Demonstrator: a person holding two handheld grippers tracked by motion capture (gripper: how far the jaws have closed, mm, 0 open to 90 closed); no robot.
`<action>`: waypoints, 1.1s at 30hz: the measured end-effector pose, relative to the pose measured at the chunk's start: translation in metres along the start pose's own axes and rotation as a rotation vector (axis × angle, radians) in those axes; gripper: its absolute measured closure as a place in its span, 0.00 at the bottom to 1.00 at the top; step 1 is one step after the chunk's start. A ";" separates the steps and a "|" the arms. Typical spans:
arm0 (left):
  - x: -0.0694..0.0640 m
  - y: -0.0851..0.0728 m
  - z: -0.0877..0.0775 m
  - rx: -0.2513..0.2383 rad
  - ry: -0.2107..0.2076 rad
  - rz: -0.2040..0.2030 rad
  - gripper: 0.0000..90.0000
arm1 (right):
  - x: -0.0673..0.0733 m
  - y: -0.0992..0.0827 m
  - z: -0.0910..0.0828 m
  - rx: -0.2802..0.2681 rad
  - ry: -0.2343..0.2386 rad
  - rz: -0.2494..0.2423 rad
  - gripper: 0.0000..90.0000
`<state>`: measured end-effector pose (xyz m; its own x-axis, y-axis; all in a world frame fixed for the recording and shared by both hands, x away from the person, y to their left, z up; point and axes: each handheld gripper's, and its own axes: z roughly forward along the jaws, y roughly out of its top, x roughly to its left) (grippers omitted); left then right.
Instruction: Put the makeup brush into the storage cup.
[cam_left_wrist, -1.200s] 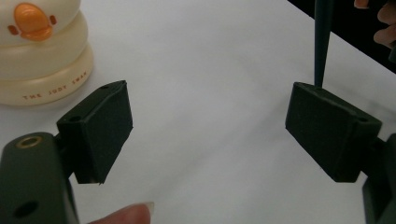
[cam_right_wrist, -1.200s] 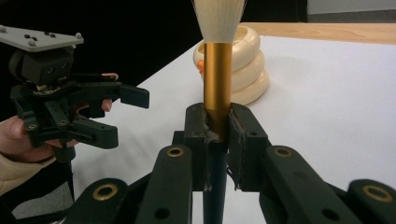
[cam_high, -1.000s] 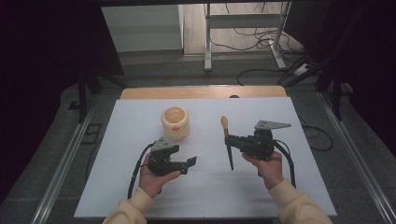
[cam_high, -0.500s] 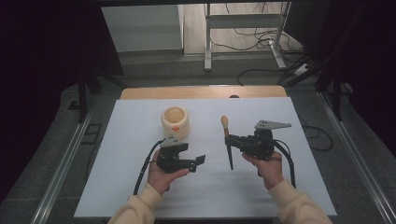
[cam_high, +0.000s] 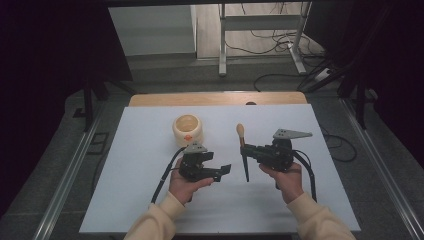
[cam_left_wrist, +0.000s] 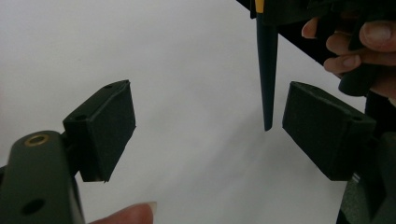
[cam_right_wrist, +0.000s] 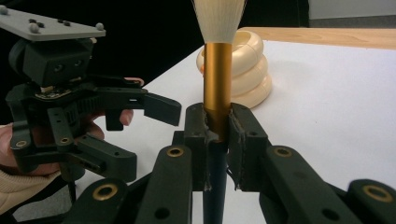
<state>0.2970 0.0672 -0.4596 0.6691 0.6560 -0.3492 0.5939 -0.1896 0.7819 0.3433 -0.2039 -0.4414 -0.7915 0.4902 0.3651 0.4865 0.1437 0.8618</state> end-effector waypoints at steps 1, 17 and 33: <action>0.000 0.001 0.001 0.000 -0.006 -0.004 0.20 | 0.000 0.000 0.000 0.000 0.000 -0.001 0.88; -0.007 0.007 0.022 0.006 -0.057 -0.007 0.22 | 0.001 0.000 0.001 -0.005 0.003 -0.003 0.87; -0.008 0.011 0.027 -0.011 -0.095 -0.039 0.25 | 0.004 -0.001 0.003 -0.013 0.011 -0.010 0.87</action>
<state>0.3097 0.0400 -0.4624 0.6849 0.5907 -0.4266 0.6159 -0.1565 0.7721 0.3408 -0.1992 -0.4421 -0.8005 0.4792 0.3599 0.4735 0.1377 0.8700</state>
